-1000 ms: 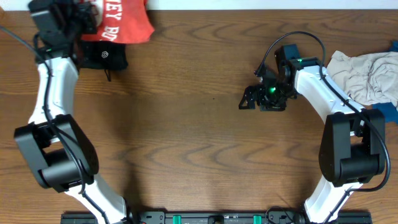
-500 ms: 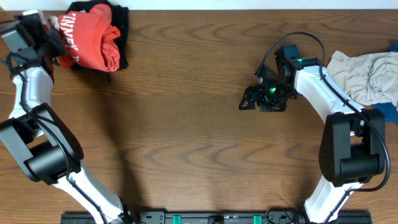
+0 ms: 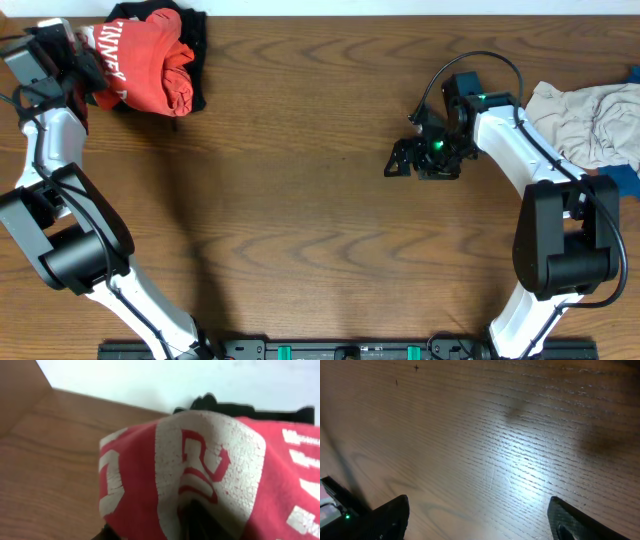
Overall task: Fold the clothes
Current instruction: 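Lower the red shirt onto the black shirt with the left gripper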
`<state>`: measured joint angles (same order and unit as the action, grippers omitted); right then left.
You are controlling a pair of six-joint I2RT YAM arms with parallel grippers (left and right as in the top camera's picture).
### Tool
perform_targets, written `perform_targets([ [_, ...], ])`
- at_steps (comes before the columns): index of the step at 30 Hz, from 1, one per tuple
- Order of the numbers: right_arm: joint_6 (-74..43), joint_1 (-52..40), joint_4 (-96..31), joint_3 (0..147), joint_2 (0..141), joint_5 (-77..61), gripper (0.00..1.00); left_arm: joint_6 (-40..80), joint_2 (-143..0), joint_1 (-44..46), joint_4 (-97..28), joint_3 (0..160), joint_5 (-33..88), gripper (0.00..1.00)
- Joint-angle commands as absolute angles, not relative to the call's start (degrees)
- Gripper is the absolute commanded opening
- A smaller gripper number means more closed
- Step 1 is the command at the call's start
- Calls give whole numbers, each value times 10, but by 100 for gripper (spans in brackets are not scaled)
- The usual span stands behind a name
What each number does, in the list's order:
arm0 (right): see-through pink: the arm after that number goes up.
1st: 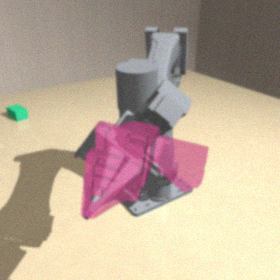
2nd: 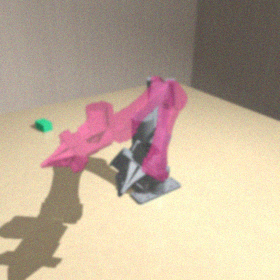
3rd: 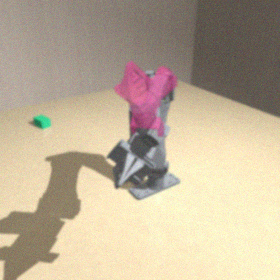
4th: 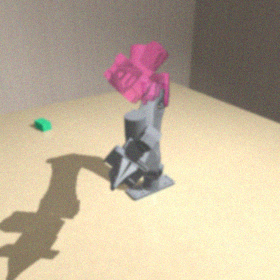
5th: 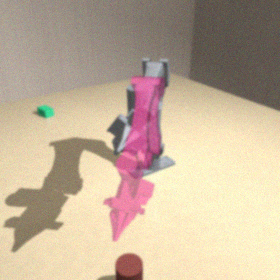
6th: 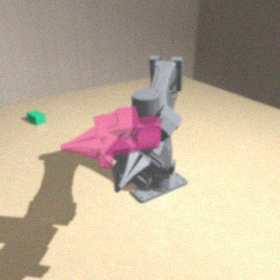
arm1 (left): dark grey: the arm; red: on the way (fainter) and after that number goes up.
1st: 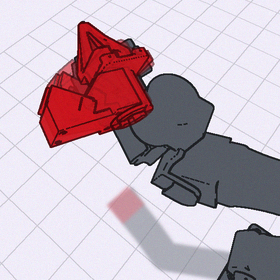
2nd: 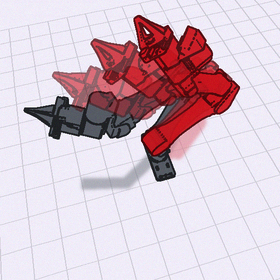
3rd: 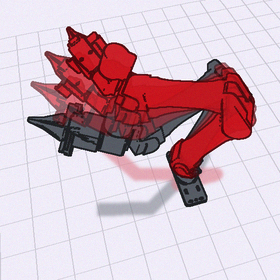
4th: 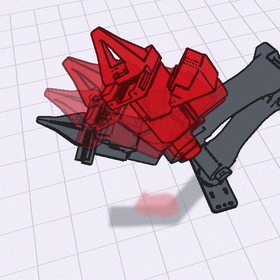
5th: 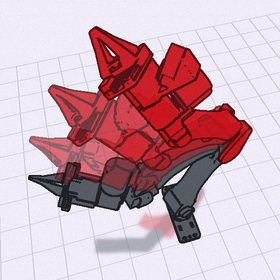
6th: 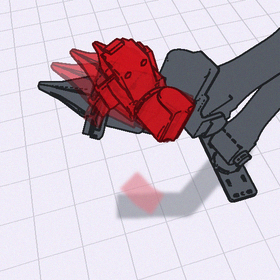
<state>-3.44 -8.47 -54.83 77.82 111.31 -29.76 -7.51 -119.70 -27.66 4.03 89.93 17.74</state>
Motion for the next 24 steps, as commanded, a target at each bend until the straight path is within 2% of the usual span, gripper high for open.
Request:
perform_targets([
  [1, -38, -83, -548, 777, 1098, -298, 87, -77, -1208, -278, 78, 915, 173, 6],
  [6, -45, -83, -549, 777, 1098, -298, 86, -11, -1209, -272, 147, 915, 159, 6],
  [10, -47, -83, -549, 777, 1098, -299, 86, -10, -1225, -252, 184, 915, 97, 6],
  [16, -52, -83, -549, 777, 1098, -301, 86, -14, -1254, -220, 243, 919, 69, 6],
  [24, -51, -83, -554, 777, 1098, -302, 86, -33, -1316, -205, 247, 919, 29, 6],
])
